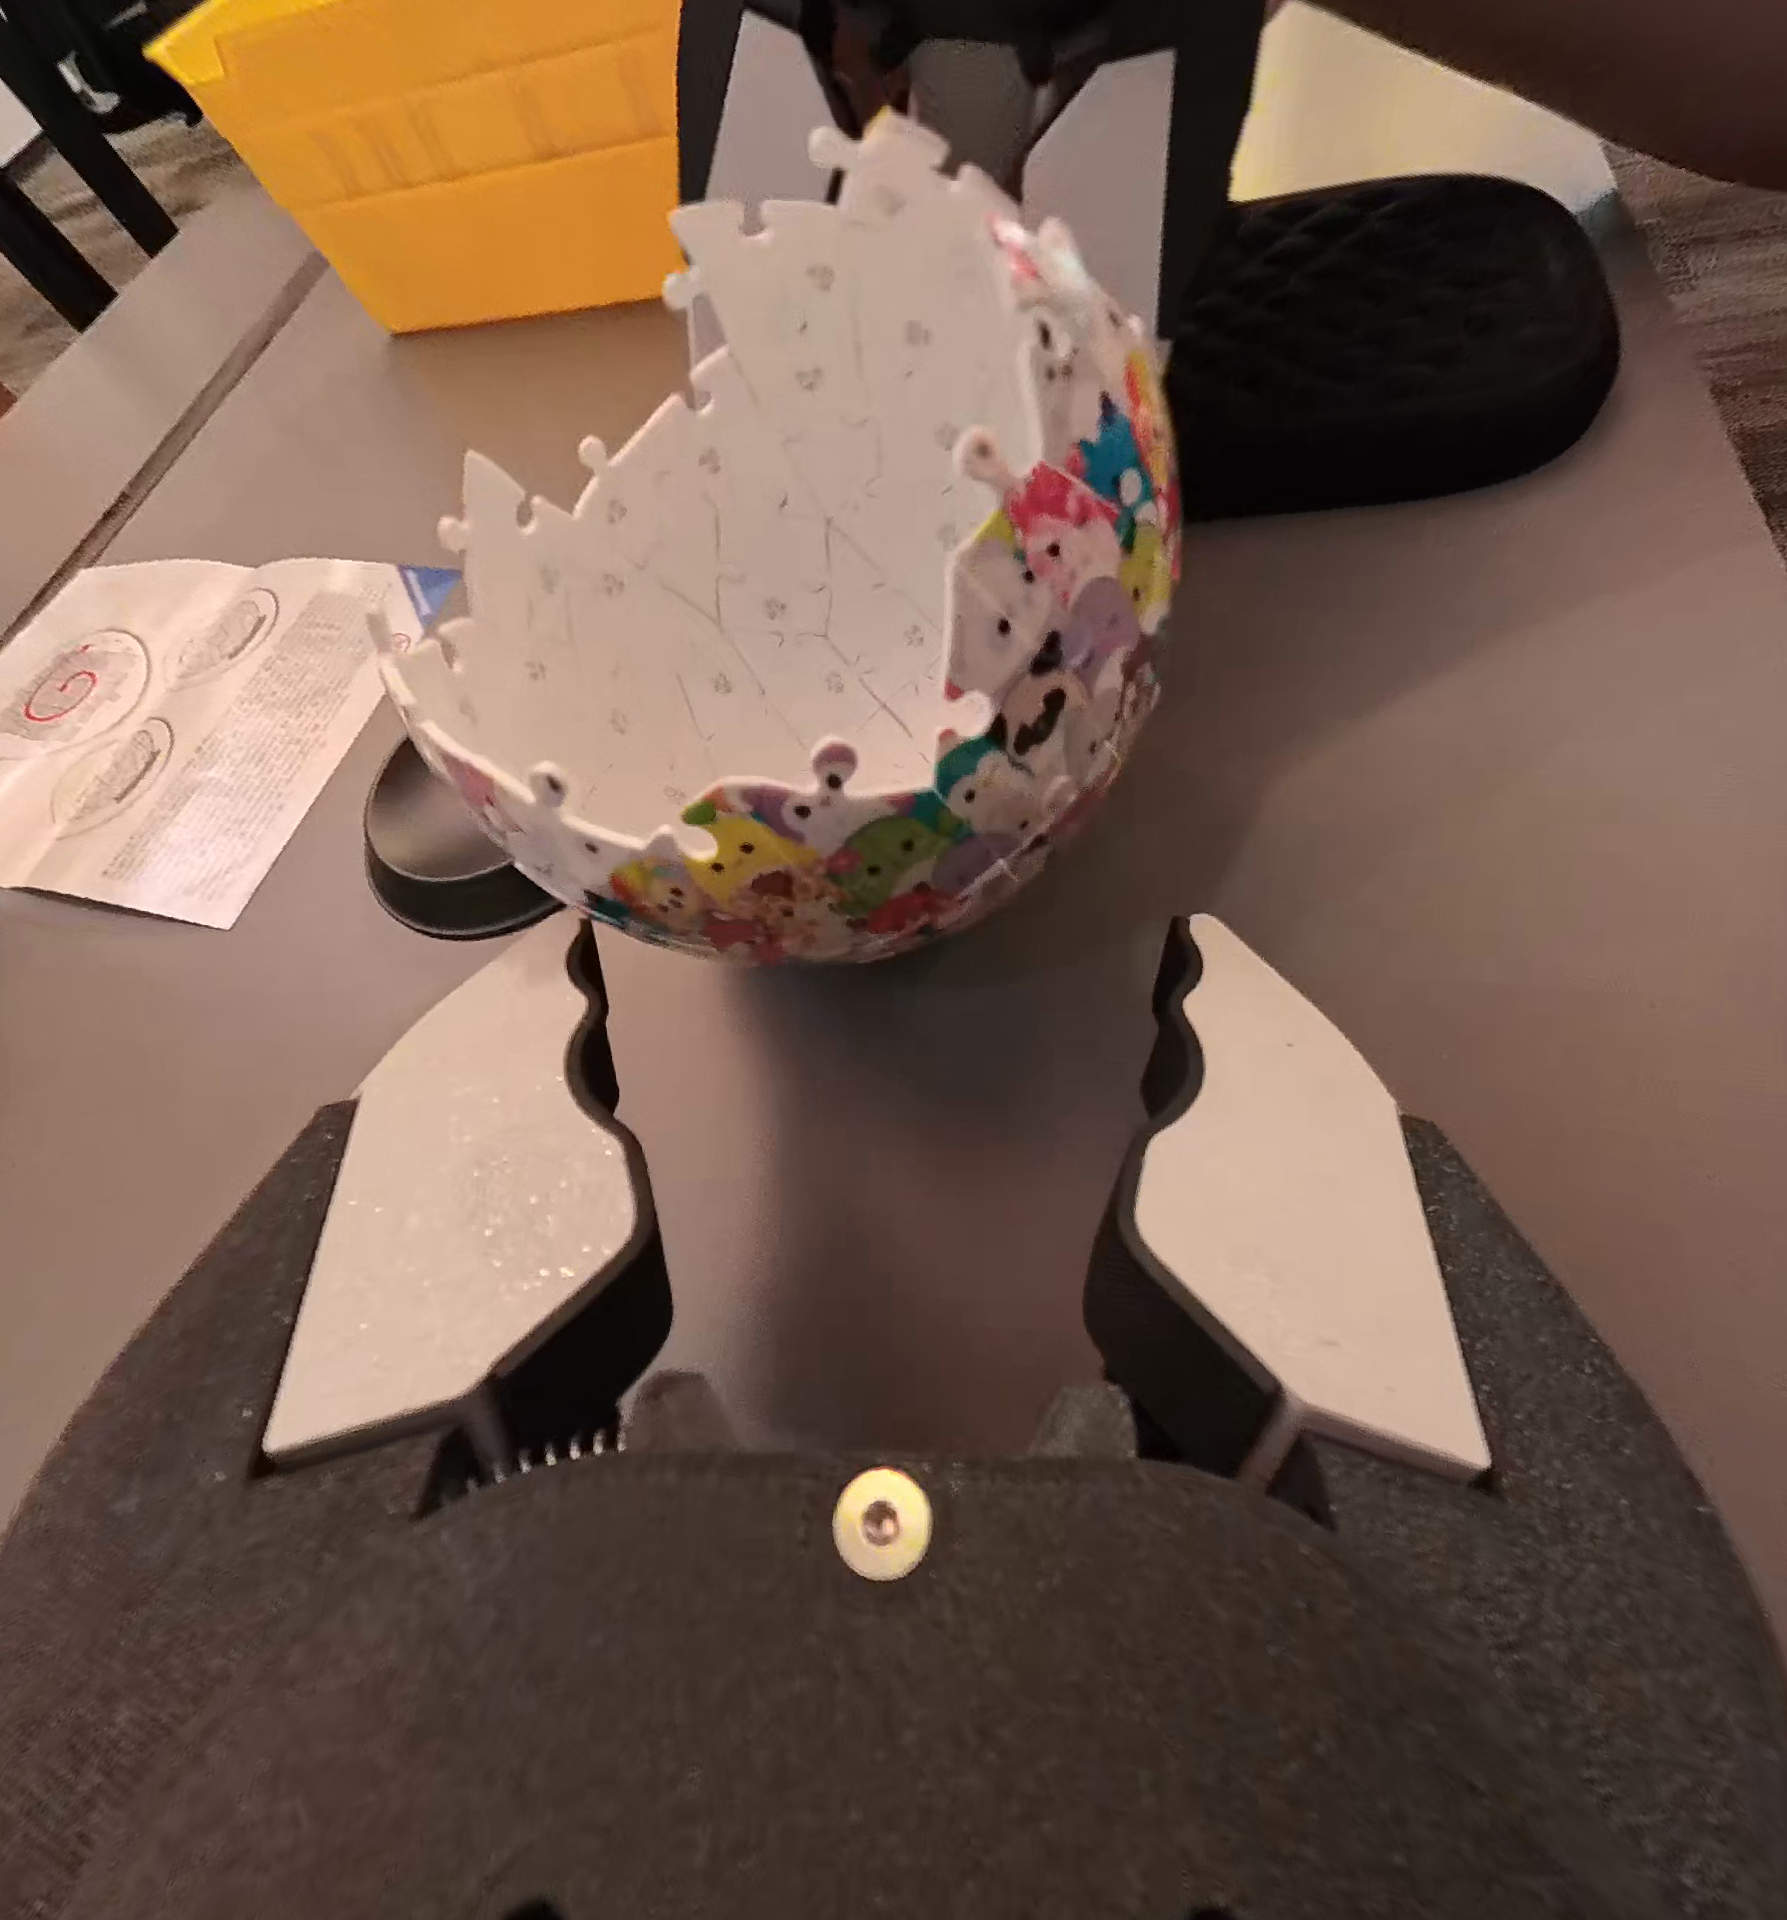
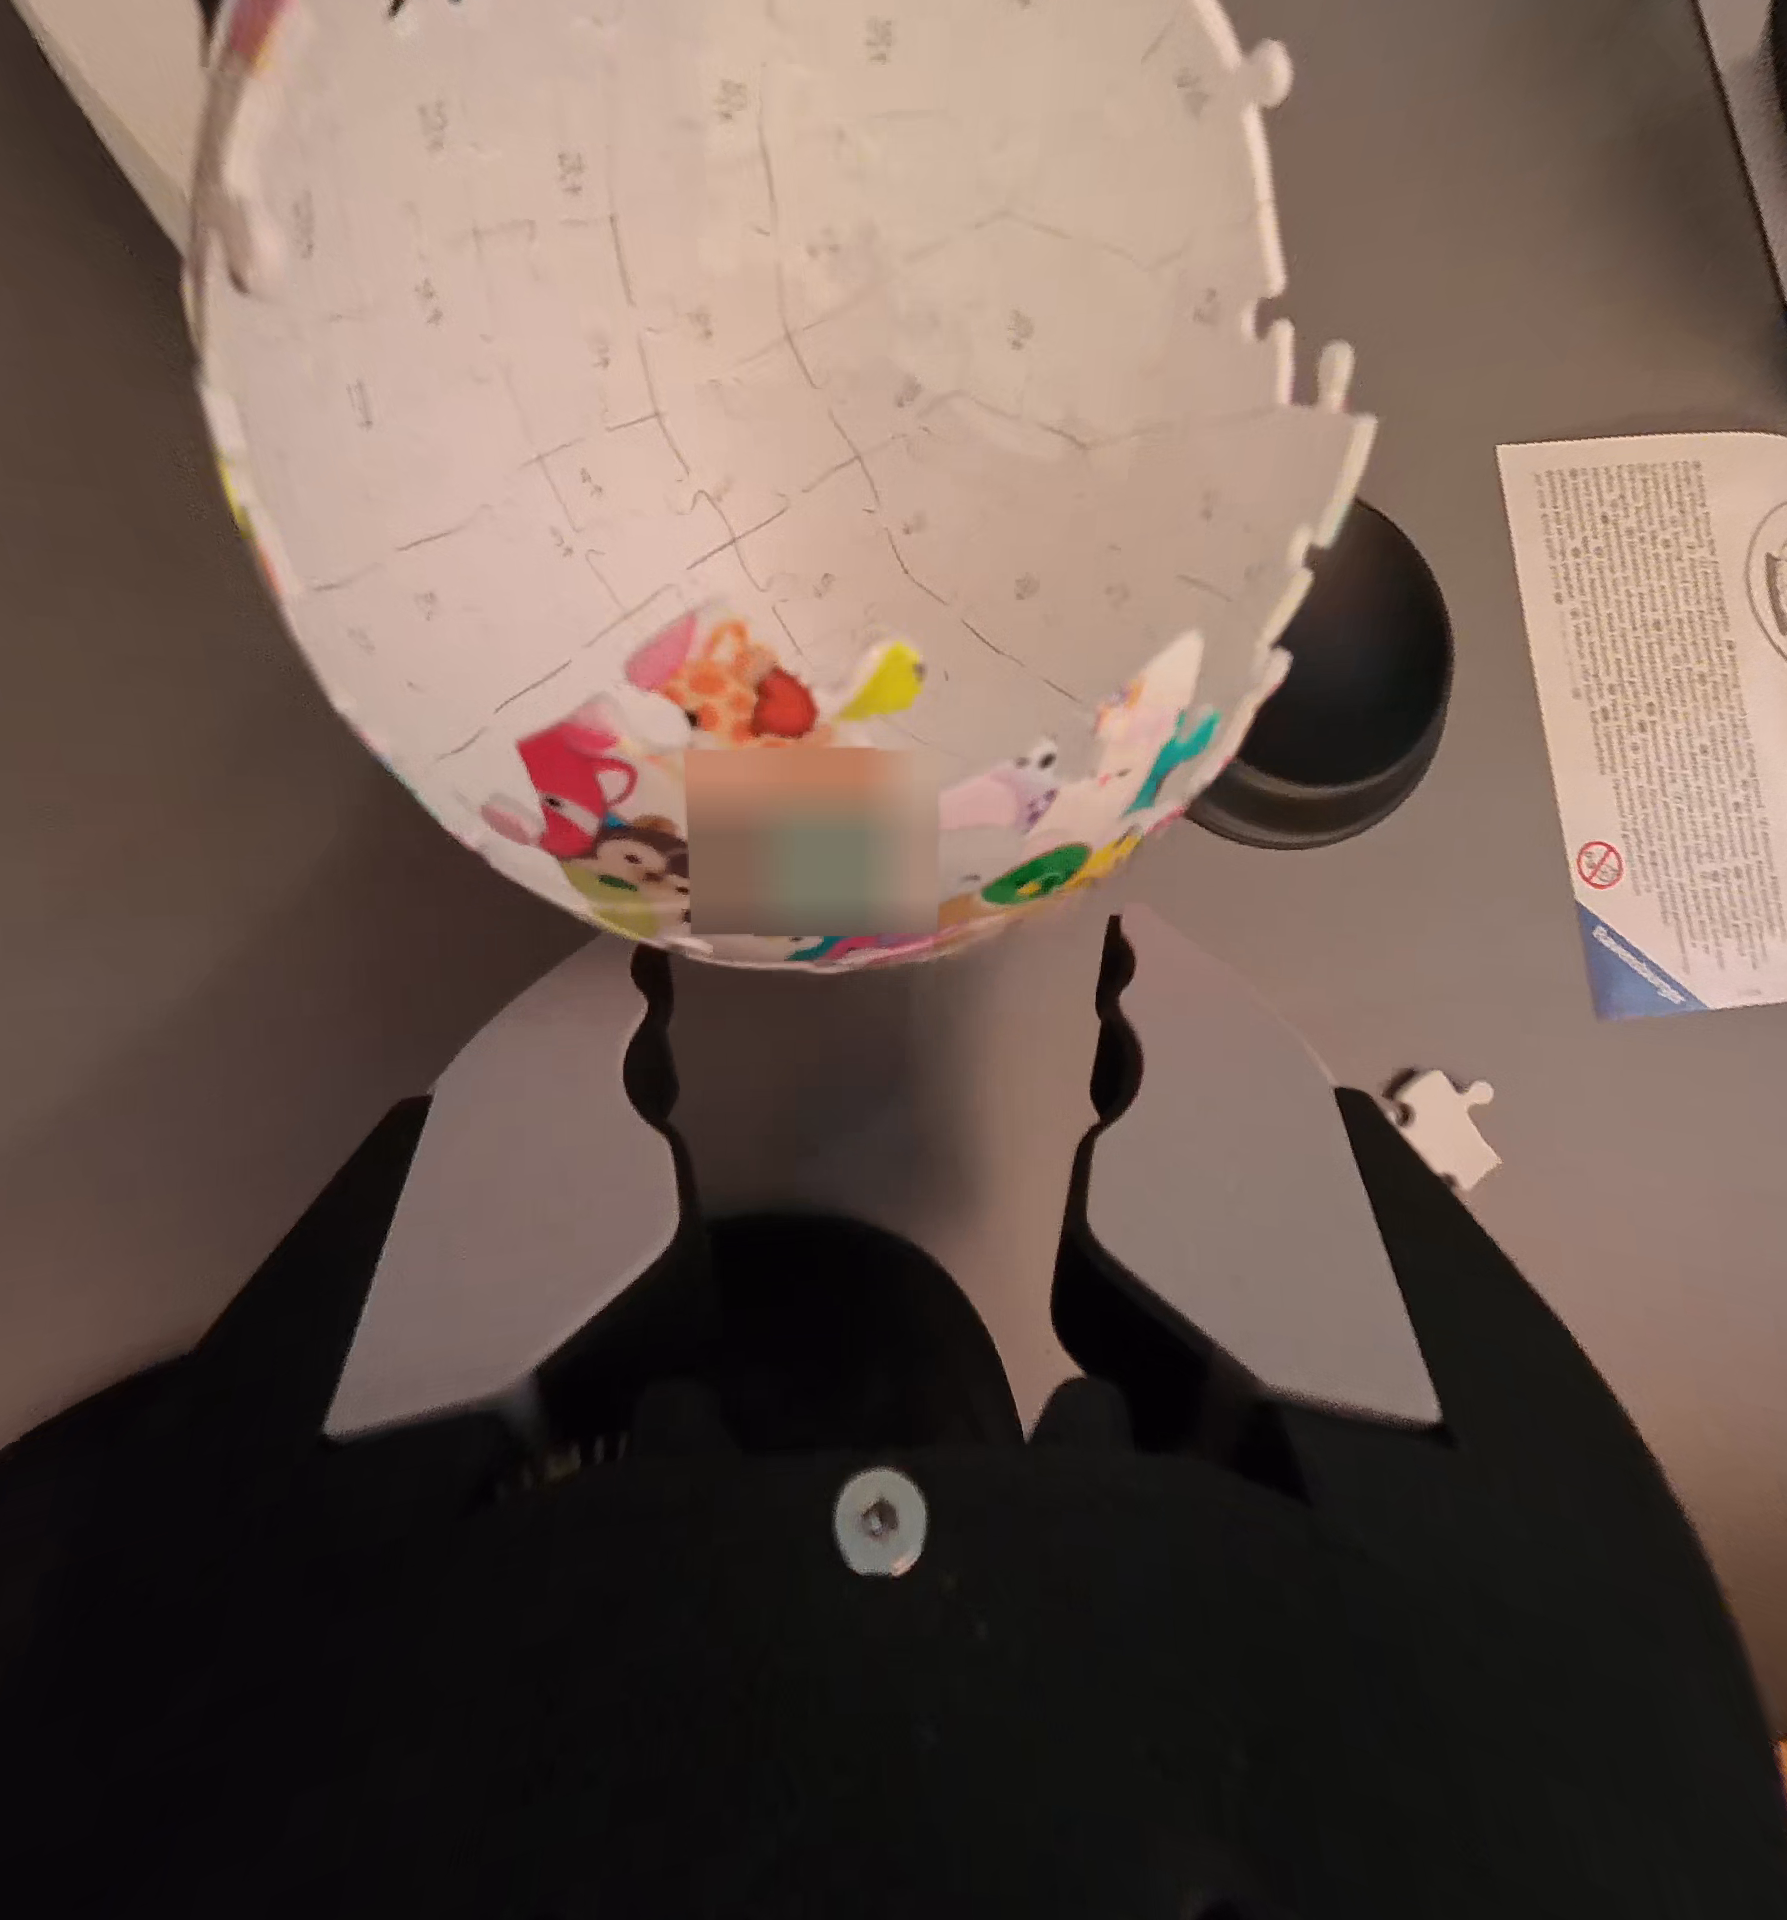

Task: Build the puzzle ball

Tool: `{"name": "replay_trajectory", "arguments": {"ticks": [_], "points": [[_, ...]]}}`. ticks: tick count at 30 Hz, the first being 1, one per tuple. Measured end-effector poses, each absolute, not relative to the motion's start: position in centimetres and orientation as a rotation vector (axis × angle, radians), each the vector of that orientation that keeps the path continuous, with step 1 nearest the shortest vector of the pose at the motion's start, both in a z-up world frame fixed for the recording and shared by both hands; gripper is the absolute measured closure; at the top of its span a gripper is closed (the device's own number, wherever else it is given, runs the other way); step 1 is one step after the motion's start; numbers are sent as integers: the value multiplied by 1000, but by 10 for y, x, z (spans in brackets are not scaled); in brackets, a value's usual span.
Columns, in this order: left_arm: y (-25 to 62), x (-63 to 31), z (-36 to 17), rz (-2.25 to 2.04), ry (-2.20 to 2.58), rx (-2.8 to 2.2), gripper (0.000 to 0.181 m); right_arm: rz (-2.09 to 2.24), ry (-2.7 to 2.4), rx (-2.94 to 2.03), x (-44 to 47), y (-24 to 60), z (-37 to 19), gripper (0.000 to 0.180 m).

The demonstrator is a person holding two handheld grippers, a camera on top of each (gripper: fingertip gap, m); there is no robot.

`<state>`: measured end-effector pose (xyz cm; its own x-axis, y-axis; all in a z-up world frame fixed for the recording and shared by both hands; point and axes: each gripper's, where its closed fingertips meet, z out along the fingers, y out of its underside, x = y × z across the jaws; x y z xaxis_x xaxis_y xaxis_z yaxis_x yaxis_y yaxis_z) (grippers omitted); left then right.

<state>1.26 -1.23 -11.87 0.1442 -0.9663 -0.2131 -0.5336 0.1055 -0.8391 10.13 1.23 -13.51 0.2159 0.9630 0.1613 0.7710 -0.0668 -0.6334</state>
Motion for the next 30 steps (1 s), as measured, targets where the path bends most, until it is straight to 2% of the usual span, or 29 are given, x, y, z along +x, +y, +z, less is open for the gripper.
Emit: {"name": "replay_trajectory", "arguments": {"ticks": [17, 26, 30], "points": [[-16, 9, -121, -543, 1471, -1533, 81, 287, -1466, -2181, 146, 2, -140, 109], [-12, 5, -112, -655, 1390, -1559, 81, 178, -1287, -2308, 153, -26, -137, 108], [-7, 3, -102, -752, 1334, -1561, 74, 193, -1118, -2372, 148, -38, -131, 105]]}}
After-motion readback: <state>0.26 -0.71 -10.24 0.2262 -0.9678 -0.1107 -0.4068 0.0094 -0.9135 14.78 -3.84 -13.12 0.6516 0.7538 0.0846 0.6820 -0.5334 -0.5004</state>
